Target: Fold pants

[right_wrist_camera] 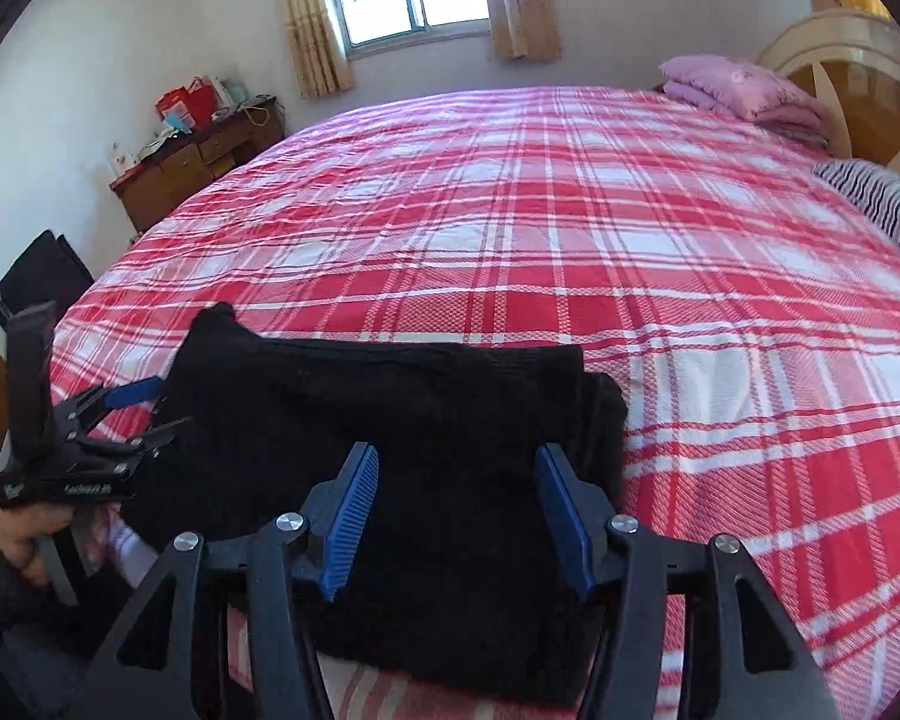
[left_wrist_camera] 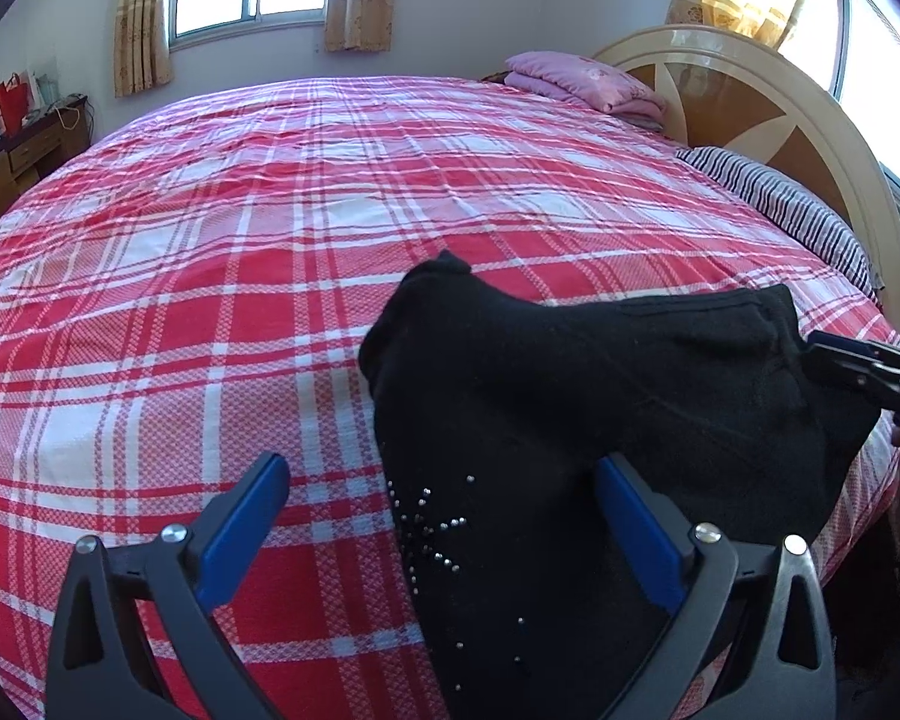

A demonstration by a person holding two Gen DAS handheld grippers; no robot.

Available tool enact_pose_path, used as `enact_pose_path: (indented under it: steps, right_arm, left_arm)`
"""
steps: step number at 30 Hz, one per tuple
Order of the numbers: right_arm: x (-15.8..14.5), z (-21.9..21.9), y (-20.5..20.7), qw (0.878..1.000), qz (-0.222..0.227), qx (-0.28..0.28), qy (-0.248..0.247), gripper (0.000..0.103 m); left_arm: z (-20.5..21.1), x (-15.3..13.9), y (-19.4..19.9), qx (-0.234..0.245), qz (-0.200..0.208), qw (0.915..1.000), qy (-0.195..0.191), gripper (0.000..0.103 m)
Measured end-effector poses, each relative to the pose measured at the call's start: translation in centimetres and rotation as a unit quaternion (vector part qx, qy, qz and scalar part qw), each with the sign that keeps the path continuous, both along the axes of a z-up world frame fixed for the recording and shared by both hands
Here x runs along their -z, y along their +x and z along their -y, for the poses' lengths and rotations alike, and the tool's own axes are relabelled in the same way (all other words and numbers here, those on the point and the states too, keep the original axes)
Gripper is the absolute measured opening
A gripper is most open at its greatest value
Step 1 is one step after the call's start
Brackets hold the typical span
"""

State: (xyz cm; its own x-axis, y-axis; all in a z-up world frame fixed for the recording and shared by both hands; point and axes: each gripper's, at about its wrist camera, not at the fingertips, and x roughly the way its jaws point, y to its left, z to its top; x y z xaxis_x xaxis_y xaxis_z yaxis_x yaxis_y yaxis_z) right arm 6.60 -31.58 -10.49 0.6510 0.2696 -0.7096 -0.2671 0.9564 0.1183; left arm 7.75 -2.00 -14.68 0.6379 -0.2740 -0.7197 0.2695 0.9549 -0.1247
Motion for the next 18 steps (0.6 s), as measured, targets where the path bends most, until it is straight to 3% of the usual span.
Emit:
enact_pose_path:
  steps: [3,6,11,13,18]
  right_arm:
    - [-0.5,-0.5,-2.2,0.999,0.02,-0.018,-0.026,0.057]
    - [0.6,-0.8,-3.8,0.998,0.01,-0.043,-0.037,0.059]
    - [1.8,-1.2,-3.6,0.997,0.009,-0.047,-0.065,0.059]
    - [1.1,-1.2,-3.4,0.997,0.004,-0.046,-0.054,0.06]
    - [-1.7,-2.4,-0.6,0.996,-0.009,-0.076,0.037,0.06]
  left_arm:
    - [0.0,-0.2,-0.5,0.002,0.001,1.0,0.007,0.103]
    - [0.1,-0.4,-1.2,0.008,0.001,0.9999,0.012,0.103]
    - [0.7,0.0,-1.6,0.019,-0.004,0.9995,0.024,0.103]
    - [0.9,0.0,-1.7,0.019,-0.003,0.9995,0.026,0.103]
    - [0.7,-0.5,-2.0,0.013,0.003,0.9995,0.027,0.103]
